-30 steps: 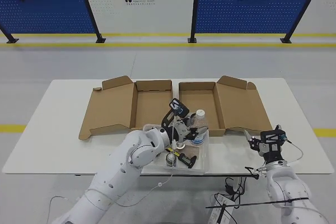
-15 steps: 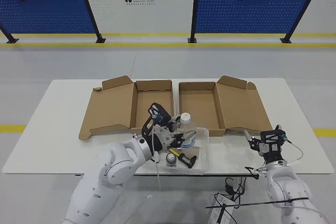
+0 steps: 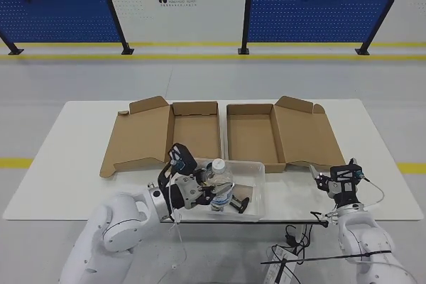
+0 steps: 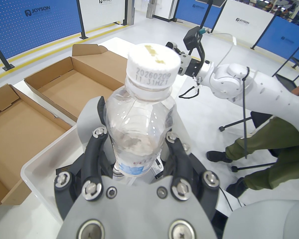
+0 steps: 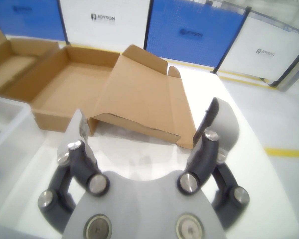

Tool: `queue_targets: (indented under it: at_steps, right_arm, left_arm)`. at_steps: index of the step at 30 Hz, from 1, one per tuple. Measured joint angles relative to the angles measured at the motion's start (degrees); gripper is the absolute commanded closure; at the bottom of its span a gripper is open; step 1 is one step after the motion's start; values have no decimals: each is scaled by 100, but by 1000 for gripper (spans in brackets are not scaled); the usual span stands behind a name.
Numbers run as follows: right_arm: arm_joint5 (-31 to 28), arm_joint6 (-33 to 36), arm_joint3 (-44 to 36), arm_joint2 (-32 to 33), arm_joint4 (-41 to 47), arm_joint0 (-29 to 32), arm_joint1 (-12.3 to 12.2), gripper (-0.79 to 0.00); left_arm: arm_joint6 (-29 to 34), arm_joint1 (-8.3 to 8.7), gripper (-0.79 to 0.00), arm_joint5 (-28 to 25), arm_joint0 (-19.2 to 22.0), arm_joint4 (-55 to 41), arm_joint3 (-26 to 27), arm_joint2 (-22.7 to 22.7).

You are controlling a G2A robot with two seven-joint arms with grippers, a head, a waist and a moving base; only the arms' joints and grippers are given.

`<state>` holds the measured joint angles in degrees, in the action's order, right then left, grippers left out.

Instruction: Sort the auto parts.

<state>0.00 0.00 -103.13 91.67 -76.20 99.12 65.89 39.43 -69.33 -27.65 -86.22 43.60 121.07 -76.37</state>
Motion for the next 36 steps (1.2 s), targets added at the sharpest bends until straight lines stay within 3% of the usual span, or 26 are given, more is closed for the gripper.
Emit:
queue_targets:
  at_steps: [20, 28, 36]
  right_arm:
    - [0, 0, 0, 0, 0, 0, 0, -785]
    - [0, 0, 0, 0, 0, 0, 0, -785]
    - [0, 0, 0, 0, 0, 0, 0, -785]
  left_arm:
    - [-99, 104, 0, 25, 165, -64, -264, 43]
    - [-936, 118, 0, 641, 290, 498, -671, -320]
    - [-1608, 74, 0, 1304, 652, 1043, -1019, -181]
